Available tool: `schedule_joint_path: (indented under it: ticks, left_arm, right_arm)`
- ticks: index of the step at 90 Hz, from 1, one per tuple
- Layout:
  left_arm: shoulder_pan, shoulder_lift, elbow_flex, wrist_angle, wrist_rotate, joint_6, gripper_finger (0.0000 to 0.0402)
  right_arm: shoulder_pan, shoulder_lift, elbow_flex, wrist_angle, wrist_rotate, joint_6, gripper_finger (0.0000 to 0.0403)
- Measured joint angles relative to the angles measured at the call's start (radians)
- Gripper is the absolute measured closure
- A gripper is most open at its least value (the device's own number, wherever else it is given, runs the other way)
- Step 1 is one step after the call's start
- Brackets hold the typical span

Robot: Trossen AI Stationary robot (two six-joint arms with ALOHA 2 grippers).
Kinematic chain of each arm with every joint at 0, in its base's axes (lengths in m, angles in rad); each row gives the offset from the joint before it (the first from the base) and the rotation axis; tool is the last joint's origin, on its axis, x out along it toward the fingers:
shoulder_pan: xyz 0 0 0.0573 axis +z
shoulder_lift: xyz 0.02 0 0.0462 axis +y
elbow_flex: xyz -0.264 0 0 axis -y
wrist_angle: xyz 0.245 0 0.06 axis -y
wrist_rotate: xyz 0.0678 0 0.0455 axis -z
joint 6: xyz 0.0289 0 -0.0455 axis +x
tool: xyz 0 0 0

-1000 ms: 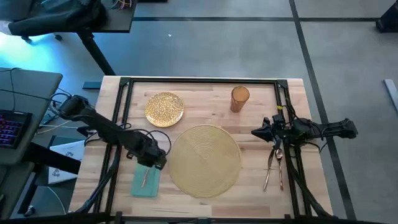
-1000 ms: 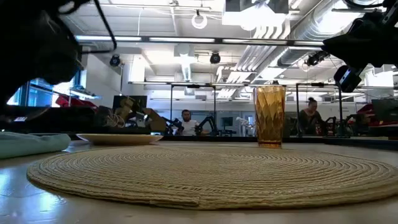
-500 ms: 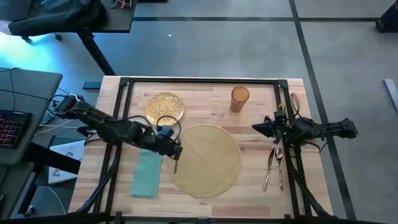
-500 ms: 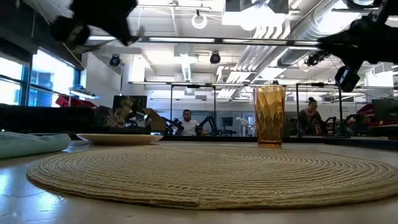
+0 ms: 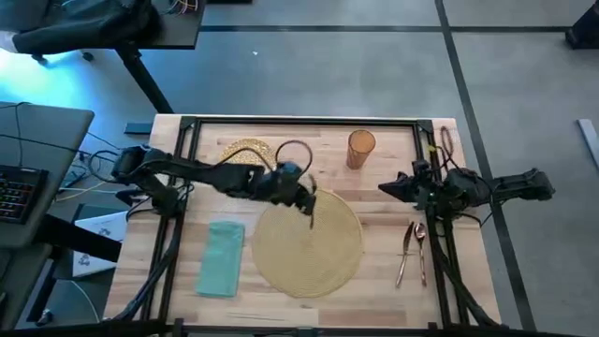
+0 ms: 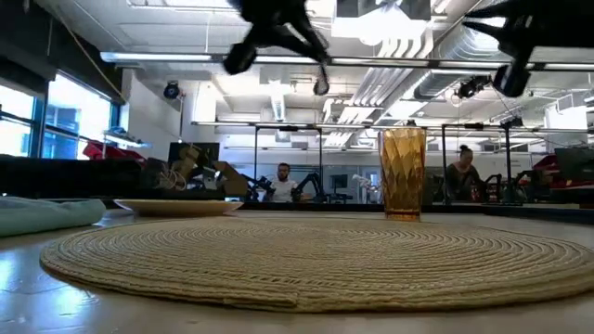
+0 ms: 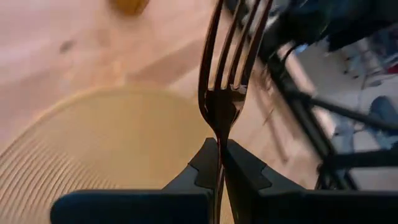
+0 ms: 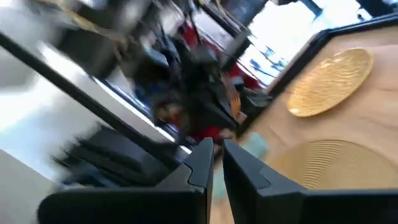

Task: Set table place
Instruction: Put the fork to the left of the knife

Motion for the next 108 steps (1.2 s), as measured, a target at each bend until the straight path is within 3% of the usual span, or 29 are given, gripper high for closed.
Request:
schedule_joint_path:
  ticks: [22,35,49,66,86,95,108]
  left_arm:
    - [0.061,0.055,0.112,0.017,0.032,0.068,0.0401]
    - [0.069,0.054,0.126,0.027,0.036,0.067,0.0401]
    - [0.069,0.049,0.126,0.037,0.036,0.067,0.0401]
    - [0.059,0.049,0.126,0.043,0.036,0.068,0.0401]
    - [0.048,0.049,0.125,0.043,0.036,0.07,0.0401]
    - [0.045,0.049,0.125,0.043,0.035,0.07,0.0401]
    - [0.043,0.049,0.125,0.04,0.033,0.07,0.0401]
  right_arm:
    - [0.0,0.428,0.279,-0.144,-0.062,-0.06,0.0324]
    - [0.0,0.624,0.445,-0.235,0.001,-0.166,0.0285]
    - [0.0,0.775,0.61,-0.435,0.102,-0.174,0.0279]
    - [0.0,0.883,0.697,-0.445,0.103,-0.22,0.0279]
    - [0.0,0.924,0.702,-0.444,0.123,-0.191,0.0283]
    - [0.0,0.925,0.702,-0.445,0.122,-0.191,0.0312]
    - [0.0,0.925,0.702,-0.445,0.121,-0.191,0.039]
